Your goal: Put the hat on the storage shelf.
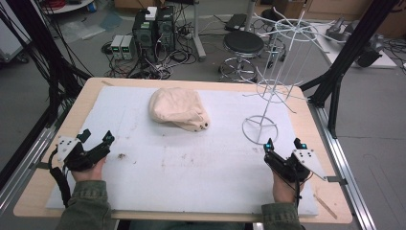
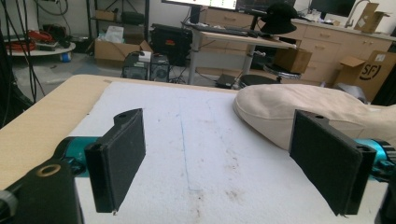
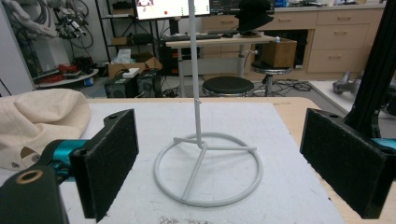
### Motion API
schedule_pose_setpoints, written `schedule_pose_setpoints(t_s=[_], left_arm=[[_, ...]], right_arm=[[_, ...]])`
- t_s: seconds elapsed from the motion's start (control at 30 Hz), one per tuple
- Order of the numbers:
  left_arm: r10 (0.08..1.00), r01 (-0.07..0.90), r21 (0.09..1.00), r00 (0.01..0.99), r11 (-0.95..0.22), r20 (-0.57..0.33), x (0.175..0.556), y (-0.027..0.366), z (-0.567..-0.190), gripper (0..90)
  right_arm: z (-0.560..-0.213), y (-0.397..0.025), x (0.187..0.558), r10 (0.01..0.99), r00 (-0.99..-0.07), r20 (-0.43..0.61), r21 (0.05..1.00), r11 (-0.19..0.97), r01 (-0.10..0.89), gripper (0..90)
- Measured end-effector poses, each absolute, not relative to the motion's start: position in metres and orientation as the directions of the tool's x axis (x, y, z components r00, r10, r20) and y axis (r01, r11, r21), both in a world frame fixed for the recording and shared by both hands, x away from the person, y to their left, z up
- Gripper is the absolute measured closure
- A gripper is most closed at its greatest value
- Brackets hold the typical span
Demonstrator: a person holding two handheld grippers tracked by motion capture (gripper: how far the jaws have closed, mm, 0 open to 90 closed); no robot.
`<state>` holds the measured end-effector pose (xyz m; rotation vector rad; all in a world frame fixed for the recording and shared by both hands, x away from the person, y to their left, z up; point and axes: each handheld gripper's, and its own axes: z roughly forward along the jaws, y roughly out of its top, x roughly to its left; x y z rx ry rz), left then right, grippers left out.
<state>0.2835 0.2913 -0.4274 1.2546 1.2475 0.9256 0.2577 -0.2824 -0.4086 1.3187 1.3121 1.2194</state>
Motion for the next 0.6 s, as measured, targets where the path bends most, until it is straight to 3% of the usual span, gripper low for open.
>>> schedule_pose_setpoints(t_s=[0.6], left_arm=[[0.976, 0.14, 0.98, 0.148, 0.139, -0.16, 0.2842, 0.2905, -0.4277, 19.0]], right_arm=[[-0.4084, -0.2825, 0.2568, 0.997, -0.042, 0.057, 0.991, -0.051, 0.127, 10.7]])
